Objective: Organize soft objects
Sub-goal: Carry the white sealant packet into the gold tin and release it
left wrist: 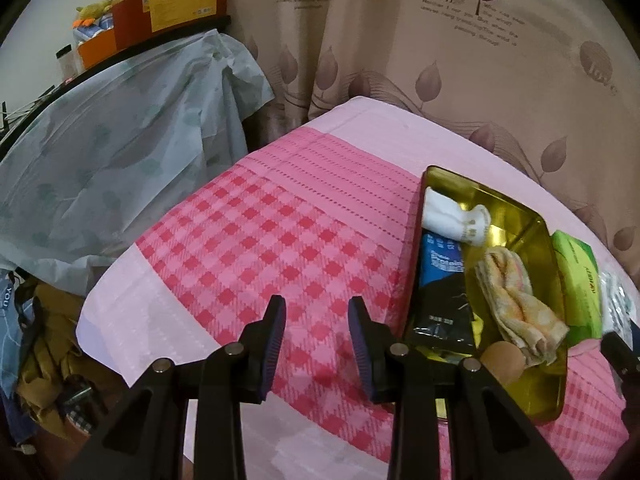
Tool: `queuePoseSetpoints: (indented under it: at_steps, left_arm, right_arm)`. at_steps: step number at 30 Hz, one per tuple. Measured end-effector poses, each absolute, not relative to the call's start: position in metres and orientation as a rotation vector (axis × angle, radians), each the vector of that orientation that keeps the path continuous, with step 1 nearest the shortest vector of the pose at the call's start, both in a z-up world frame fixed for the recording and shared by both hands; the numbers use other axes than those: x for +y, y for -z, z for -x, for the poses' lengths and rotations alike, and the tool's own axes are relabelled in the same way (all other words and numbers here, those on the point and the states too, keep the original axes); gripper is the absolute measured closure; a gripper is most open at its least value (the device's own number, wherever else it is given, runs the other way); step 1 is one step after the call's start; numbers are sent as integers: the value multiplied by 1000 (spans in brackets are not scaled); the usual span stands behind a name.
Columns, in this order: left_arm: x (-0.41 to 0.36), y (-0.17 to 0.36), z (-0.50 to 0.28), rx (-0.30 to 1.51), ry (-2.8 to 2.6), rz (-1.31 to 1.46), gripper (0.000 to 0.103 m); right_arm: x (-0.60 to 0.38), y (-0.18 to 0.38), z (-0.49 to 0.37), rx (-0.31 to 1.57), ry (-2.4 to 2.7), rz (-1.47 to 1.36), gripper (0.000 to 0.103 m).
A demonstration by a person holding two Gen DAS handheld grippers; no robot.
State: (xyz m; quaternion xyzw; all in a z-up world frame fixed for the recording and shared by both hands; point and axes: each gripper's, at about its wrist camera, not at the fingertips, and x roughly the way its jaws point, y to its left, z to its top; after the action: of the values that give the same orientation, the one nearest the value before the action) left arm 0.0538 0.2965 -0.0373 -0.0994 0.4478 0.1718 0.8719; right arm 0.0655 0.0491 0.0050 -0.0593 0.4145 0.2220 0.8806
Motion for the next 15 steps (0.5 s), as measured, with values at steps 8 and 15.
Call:
queuePoseSetpoints:
  at_steps: [8,15]
  left_arm:
    - [302,40,-54,943,-385,221,70]
    - [304,44,-55,960,-382,230,70]
  right_arm:
    - [100,17,-92,909,-500,188,56]
    - [123,35,-113,946,-490,210,56]
